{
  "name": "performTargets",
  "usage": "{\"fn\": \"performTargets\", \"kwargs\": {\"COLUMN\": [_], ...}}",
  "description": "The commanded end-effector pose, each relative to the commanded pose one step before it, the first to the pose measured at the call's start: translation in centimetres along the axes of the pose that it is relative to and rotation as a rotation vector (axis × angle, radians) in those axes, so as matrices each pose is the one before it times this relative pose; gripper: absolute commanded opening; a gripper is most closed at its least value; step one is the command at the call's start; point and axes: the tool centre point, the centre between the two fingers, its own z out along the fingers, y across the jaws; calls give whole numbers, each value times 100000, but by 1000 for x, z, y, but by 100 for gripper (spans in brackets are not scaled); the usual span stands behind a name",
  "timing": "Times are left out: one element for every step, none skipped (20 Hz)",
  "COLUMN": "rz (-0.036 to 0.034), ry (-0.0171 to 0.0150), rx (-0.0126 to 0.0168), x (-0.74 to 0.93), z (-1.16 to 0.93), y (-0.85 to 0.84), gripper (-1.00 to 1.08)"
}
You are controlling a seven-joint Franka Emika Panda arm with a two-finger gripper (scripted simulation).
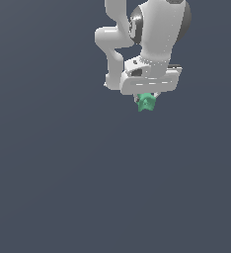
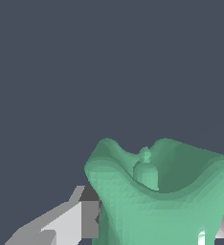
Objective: Pick up the object and move it to a goal position.
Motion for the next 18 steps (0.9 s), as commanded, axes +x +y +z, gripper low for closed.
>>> {"fn": "performTargets", "kwargs": {"rz": [49,0,-8,0,0,0,4,0,0,8,0,0,0,25,0,0,0,0], "ry": [-74,0,-2,0,0,0,0,0,0,1,0,0,0,4,0,0,0,0], "rx": [-37,0,69,0,0,0,69,0,0,69,0,0,0,64,0,0,0,0], "x": [-977,-323,-304,-285,-265,-245,-222,-199,-174,-149,-125,-101,-77,-54,-36,-21,-10,-3], "z": [-2152,-790,-761,-724,-685,-639,-593,-533,-479,-431,-371,-318,-265,-222,-164,-114,-67,-21], "y": [-1247,-462,-428,-427,-405,-379,-324,-319,-287,-228,-226,-196,-167,-101,-107,-77,-46,-15], "gripper": [-100,-100,-100,-100,-100,-100,-100,-100,-100,-100,-100,-100,-100,-100,-100,-100,-100,-100]}}
